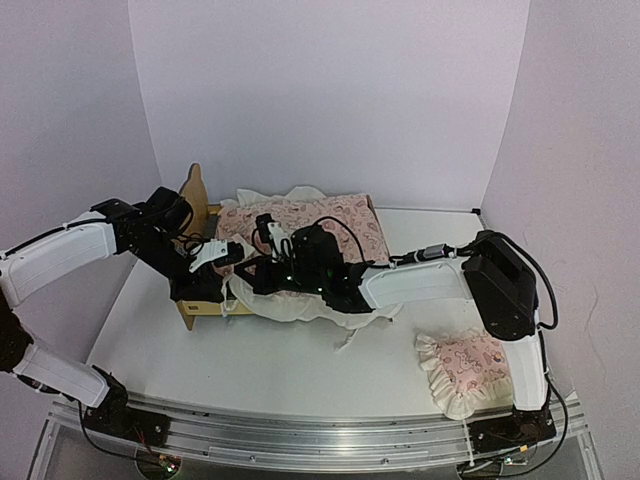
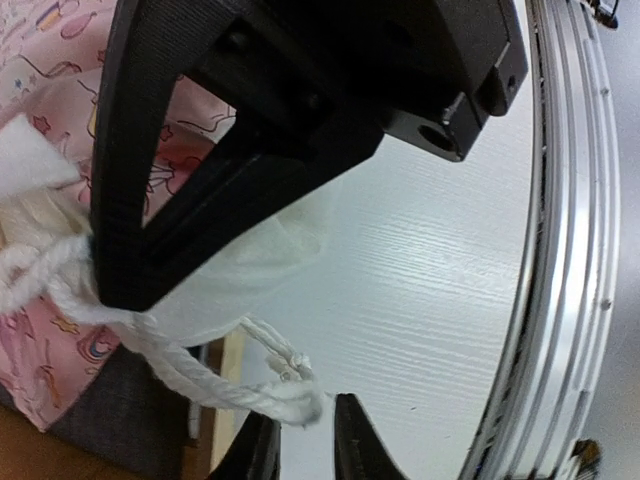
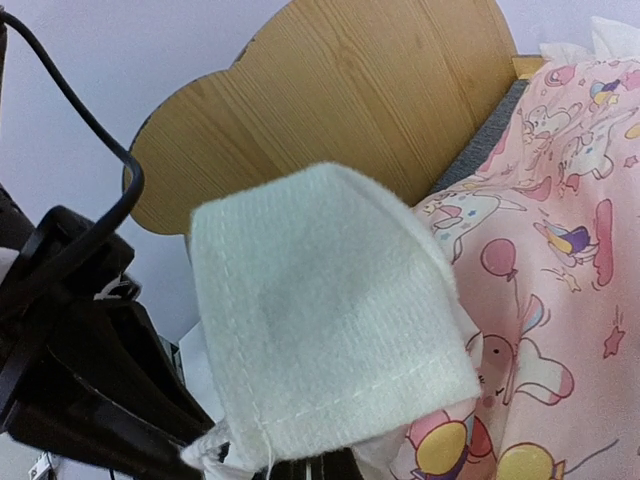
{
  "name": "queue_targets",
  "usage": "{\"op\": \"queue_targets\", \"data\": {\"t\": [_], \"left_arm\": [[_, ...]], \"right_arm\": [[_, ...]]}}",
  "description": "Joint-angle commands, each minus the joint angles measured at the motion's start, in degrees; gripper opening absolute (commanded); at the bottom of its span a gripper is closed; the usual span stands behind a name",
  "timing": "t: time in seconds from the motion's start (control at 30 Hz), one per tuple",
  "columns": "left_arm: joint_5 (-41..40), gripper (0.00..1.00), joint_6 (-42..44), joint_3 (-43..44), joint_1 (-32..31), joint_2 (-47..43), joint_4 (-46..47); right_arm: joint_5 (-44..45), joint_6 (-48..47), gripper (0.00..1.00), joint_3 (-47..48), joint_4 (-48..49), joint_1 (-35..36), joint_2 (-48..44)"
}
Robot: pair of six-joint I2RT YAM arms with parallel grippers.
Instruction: Set up the pet bed
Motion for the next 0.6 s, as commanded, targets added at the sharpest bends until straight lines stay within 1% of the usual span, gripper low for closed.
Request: {"op": "queue_targets", "data": {"t": [0.0, 0.07, 0.13, 0.2, 0.27, 0.33, 0.47, 0.57], "left_arm": [[6.58, 0.34, 2.81, -0.96, 0.05, 0.55, -4.72], [6.54, 0.42, 4.05, -1.99, 0.05, 0.15, -4.89], [4.34, 0.43, 2.85, -3.29, 0.13, -0.27, -2.51], [0.51, 0.4, -0.04, -4.77, 0.14, -0.3, 1.9], [-3.83, 0.37, -5.09, -5.99, 0.14, 0.02, 8.86], [-6.14, 0.37, -10.42, -6.93, 0.14, 0.73, 14.9], [-5.09, 0.36, -17.29, -8.24, 0.14, 1.76, 22.11], [-4.98, 0.31, -18.9, -9.83, 0.14, 2.82, 24.72]], "right_arm": [[1.21, -0.99, 0.0, 1.49, -1.1, -0.77, -2.16], [1.25, -1.04, 0.0, 1.6, -1.15, -0.78, -2.12], [1.19, -1.03, 0.0, 1.72, -1.26, -0.76, -2.0], [0.99, -1.02, 0.0, 1.99, -1.28, -0.74, -1.88], [0.75, -0.99, 0.0, 2.19, -1.35, -0.76, -1.74], [0.59, -0.96, 0.0, 2.36, -1.39, -0.78, -1.7], [0.45, -1.03, 0.0, 2.31, -1.66, -0.75, -1.99], [0.63, -1.41, 0.0, 1.94, -1.66, -0.75, -2.44]]}}
